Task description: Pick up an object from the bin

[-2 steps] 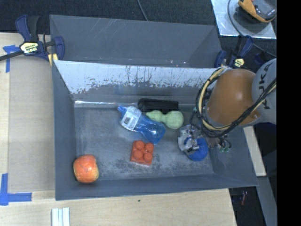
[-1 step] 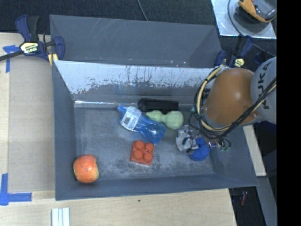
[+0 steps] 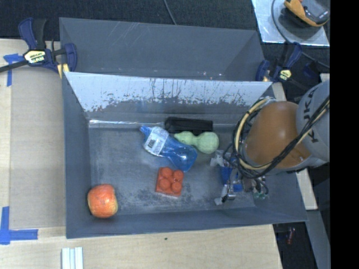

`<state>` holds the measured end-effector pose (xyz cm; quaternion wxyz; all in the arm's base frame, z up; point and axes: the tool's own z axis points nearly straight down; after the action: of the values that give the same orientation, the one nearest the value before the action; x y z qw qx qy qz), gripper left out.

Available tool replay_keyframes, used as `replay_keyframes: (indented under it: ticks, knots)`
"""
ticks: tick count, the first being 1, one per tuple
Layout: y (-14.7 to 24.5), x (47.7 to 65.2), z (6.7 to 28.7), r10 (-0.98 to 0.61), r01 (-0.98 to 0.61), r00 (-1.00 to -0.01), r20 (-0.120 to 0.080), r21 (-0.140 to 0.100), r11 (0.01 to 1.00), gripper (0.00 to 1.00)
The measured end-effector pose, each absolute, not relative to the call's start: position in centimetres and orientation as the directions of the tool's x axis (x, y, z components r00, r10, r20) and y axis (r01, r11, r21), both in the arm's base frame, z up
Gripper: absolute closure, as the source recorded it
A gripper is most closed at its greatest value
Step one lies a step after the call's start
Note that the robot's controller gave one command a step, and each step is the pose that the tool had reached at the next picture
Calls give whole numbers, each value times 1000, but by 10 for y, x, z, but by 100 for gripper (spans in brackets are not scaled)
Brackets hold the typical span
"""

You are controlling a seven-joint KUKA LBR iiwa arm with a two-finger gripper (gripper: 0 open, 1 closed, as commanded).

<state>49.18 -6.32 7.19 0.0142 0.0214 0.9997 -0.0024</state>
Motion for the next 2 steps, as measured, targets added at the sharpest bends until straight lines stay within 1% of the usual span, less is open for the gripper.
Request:
replay_keyframes:
  ticks: [1, 2]
  knots:
    - [-63, 492, 72, 42, 42, -999, -28, -4, 999, 0]
    - [-70, 499, 85, -180, -180, -983, -23, -9, 984, 0]
